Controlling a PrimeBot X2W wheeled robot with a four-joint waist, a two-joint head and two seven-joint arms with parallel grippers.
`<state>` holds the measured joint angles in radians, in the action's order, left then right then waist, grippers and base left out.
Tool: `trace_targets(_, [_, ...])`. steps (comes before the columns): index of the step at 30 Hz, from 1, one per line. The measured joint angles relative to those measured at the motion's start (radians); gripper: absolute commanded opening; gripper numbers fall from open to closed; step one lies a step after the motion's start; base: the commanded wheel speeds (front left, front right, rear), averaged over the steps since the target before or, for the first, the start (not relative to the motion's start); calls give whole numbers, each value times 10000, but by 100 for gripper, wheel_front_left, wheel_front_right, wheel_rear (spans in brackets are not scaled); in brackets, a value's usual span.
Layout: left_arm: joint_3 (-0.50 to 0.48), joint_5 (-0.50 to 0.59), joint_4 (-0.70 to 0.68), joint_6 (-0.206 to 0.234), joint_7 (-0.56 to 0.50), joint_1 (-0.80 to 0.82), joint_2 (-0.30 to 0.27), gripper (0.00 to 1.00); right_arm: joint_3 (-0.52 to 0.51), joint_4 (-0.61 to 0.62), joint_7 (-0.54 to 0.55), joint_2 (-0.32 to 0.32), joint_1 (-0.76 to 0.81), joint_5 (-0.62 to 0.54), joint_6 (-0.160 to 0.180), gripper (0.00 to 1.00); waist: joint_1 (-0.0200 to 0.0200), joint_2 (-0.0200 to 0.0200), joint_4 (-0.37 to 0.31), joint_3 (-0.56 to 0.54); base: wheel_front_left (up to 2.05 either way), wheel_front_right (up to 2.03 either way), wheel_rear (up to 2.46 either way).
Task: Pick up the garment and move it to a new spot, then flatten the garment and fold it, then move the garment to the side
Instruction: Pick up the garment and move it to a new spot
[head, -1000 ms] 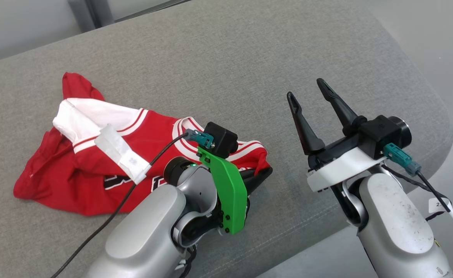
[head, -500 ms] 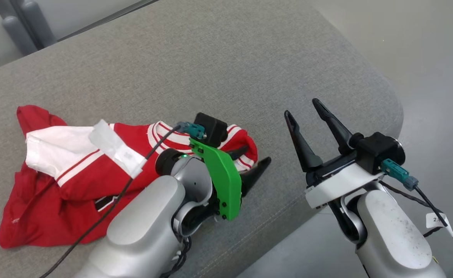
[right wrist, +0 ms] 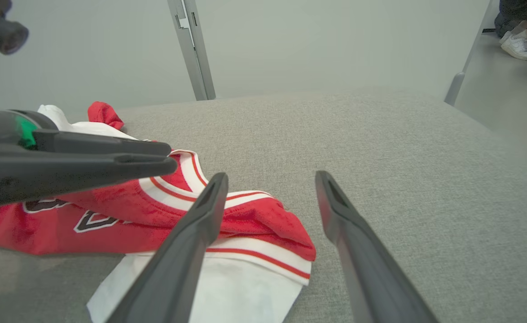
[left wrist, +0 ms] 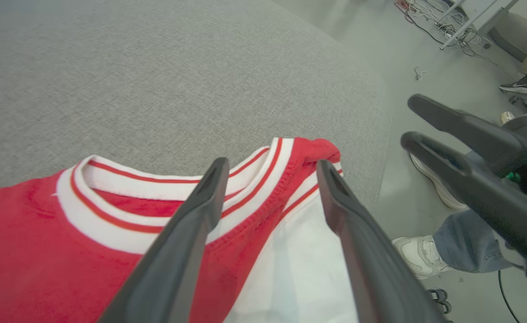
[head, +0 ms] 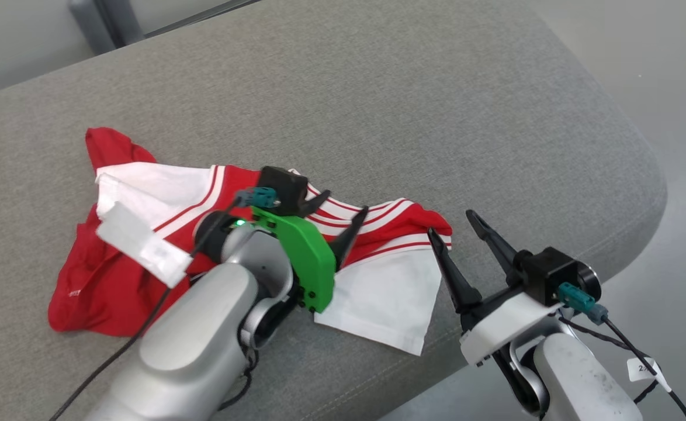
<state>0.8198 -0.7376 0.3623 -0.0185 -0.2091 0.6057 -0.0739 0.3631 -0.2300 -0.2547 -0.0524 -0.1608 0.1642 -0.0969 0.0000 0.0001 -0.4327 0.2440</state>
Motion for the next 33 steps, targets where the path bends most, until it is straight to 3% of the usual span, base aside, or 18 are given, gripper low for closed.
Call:
trace_targets(8, [-1007, 105, -251, 924, 1689, -1238, -805, 100, -360, -625, 0, -378, 986, 25, -69, 100, 0, 0, 1073, -250, 0, 0, 0])
trace_targets(15, [-1212, 63, -418, 1070, 2466, -2607, -1126, 100, -1258, -874, 2, -757, 1802, 224, 286, 100, 0, 0, 2044, -581, 0, 0, 0])
trace_targets(22, [-1987, -215, -709, 1179, 3064, -3518, -1480, 100, -1028, -1588, 2, -470, 2843, 525, 234, 100, 0, 0, 3091, -867, 0, 0, 0])
trace_targets(33, [-2167, -265, -688, 1250, 3078, -3939, -1887, 100, -871, -2268, 2, -207, 2618, 805, 94, 100, 0, 0, 3457, -1063, 0, 0, 0])
